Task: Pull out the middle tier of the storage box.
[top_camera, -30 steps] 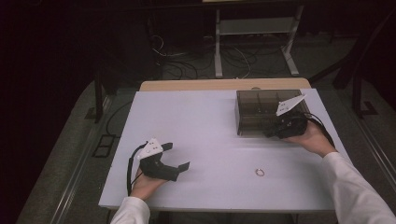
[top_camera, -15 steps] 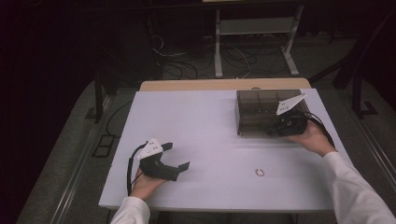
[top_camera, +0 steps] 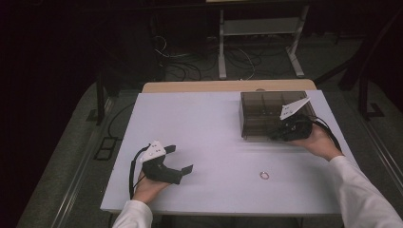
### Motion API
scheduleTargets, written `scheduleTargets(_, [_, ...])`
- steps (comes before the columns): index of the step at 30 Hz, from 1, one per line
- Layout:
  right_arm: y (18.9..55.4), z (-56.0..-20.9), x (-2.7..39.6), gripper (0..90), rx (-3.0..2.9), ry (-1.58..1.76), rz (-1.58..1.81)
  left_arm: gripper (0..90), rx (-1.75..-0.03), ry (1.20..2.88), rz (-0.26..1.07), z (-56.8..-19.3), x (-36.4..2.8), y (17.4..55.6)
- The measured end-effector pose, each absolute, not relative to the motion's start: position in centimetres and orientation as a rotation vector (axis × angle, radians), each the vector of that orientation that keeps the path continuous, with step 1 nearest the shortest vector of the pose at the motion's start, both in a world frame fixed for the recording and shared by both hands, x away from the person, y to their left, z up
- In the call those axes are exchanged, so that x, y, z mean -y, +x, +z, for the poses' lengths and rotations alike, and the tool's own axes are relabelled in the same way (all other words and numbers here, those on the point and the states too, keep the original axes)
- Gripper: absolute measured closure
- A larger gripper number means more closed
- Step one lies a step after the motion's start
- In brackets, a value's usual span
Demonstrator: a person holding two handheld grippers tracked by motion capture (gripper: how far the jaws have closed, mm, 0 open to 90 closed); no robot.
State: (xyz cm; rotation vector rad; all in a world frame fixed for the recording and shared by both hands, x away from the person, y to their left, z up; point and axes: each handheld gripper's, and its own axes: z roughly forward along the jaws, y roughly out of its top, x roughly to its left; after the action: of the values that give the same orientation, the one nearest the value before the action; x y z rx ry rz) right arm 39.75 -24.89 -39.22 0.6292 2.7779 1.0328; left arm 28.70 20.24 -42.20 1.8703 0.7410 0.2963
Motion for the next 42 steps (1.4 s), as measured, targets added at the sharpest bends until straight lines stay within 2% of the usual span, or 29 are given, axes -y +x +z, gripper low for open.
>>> scheduleTargets(42, [38.0, -39.6, 25.7, 80.4, -2.837, 0.543, 1.039, 0.0, -0.745, 1.872, 0.294, -42.3, -20.2, 28.7])
